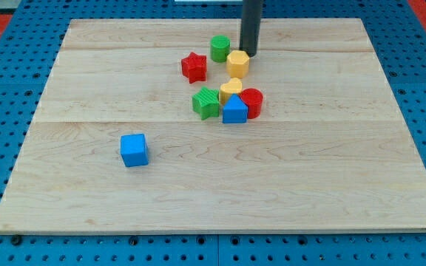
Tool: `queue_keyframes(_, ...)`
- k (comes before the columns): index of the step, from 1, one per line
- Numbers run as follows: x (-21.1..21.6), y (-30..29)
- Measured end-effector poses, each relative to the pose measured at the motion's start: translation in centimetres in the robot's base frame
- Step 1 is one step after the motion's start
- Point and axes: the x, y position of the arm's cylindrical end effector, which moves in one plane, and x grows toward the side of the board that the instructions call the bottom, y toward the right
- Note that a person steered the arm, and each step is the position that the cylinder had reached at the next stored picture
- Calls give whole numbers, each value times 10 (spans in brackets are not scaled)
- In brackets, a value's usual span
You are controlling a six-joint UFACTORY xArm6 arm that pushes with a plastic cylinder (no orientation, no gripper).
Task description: Move the hexagon top right of the heart
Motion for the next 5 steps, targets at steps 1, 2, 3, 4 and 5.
queue_keyframes(1, 3, -41)
queue_keyframes(2, 29, -43)
queue_keyframes(3, 62, -20)
queue_keyframes(4, 69, -5)
queue_keyframes(5, 65, 2)
